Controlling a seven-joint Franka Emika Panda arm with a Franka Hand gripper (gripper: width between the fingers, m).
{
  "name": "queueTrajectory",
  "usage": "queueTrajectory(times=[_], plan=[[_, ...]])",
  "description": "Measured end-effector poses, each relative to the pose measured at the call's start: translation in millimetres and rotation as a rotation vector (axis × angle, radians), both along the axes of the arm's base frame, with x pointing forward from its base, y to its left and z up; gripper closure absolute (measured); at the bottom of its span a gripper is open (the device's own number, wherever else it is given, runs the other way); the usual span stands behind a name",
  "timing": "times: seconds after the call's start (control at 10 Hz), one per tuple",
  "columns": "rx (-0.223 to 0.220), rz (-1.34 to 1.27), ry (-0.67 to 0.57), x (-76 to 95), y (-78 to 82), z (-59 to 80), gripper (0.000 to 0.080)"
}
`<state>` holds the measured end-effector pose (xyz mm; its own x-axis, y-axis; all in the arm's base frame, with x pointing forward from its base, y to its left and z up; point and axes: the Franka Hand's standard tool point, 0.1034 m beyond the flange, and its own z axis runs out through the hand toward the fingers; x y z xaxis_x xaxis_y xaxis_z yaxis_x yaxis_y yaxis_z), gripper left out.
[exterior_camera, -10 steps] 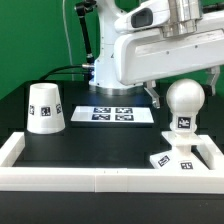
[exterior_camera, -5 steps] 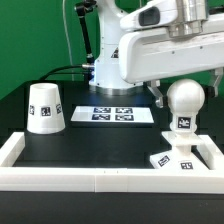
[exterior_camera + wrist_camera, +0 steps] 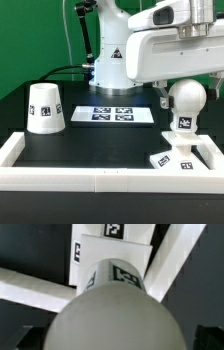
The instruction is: Assemble lamp
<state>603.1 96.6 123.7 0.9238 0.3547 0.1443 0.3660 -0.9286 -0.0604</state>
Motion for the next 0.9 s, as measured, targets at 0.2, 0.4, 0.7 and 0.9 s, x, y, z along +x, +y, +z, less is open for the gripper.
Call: queueTrajectory(times=[0.2,0.4,0.7,0.9], plan=[[0.0,0.009,0.028,3.1,-4.0,0.2,0.0101],[0.0,0.006,0.031,2.7,-7.1,-0.5,0.0209],[0.0,0.004,0.031,2.7,-7.5,-0.6,0.0222],[0.001,-0.007,0.032,2.7,-7.5,-0.6,0.0222]])
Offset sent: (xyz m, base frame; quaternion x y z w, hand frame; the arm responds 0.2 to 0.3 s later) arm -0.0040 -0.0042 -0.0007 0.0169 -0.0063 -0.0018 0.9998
